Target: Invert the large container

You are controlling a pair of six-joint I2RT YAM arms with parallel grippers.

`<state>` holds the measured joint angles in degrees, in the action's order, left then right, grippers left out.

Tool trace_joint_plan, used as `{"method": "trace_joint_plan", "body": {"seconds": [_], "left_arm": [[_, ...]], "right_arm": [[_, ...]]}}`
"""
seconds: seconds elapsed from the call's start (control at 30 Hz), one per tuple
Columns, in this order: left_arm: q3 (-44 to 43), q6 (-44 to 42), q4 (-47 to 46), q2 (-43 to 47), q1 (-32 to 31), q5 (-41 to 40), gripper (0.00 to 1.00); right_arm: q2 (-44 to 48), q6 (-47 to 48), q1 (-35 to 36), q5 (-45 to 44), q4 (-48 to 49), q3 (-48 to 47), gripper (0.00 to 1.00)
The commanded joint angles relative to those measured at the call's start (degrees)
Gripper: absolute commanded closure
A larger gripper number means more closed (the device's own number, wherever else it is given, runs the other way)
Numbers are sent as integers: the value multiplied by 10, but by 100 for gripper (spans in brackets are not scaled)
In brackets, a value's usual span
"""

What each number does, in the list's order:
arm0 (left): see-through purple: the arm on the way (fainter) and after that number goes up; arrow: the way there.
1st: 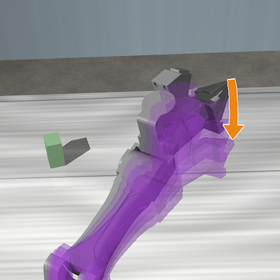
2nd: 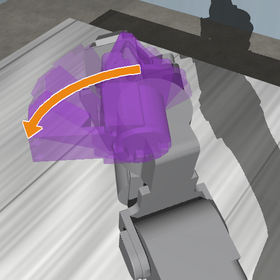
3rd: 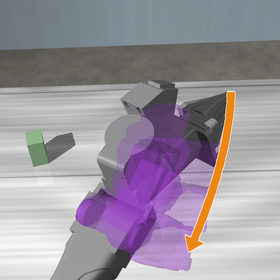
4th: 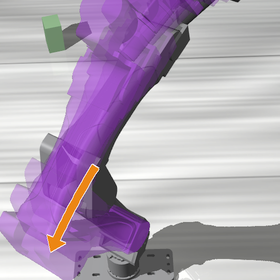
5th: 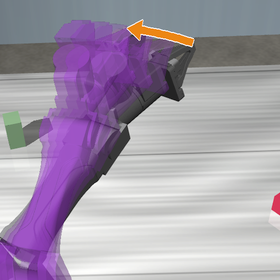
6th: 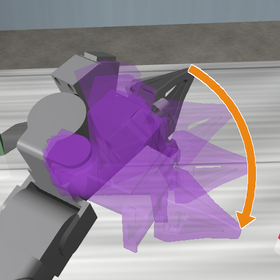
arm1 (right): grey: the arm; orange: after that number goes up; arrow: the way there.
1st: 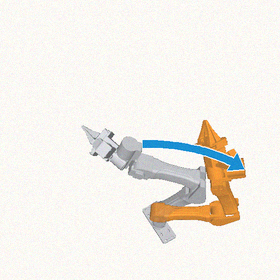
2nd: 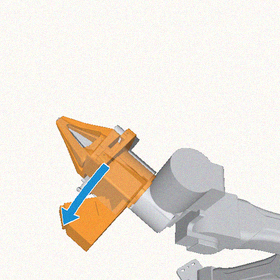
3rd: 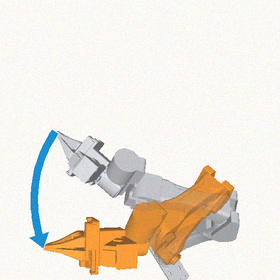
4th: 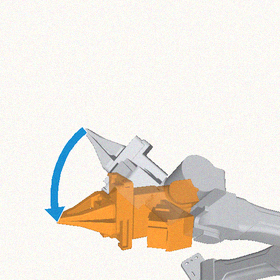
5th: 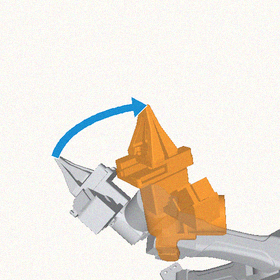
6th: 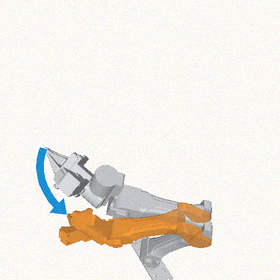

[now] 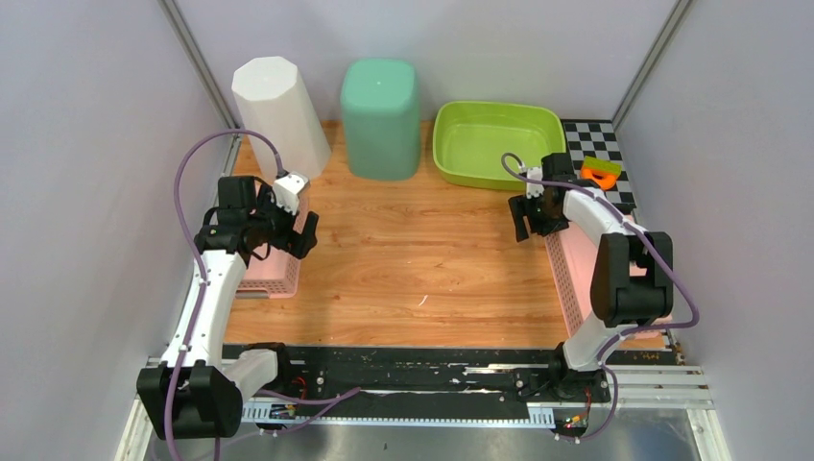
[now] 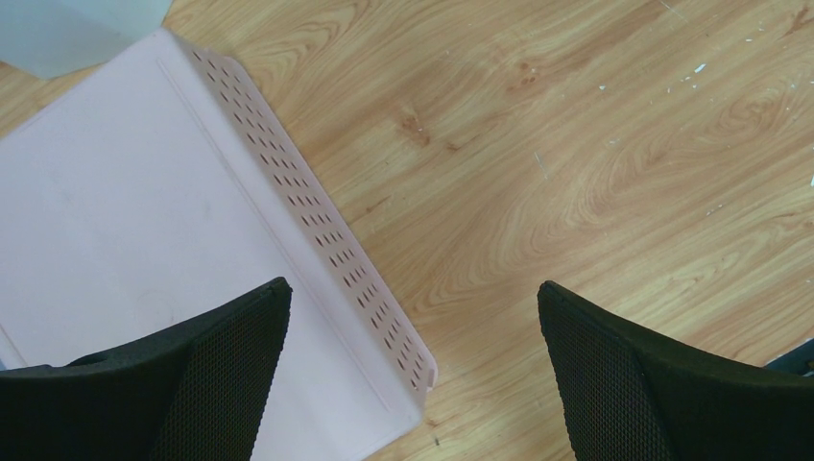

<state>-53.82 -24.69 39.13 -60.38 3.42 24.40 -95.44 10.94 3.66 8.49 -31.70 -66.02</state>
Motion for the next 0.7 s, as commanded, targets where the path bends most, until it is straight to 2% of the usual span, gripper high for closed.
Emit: {"method": "trace_joint_plan", "body": {"seconds": [0.0, 0.67], "left_arm": [[6, 1, -8, 9, 2, 6, 0], [13, 0, -11, 14, 2, 5, 0]], "right_arm": [[-9, -6, -19, -17, -7, 9, 23], [-10, -7, -30, -44, 3, 7, 22]]}}
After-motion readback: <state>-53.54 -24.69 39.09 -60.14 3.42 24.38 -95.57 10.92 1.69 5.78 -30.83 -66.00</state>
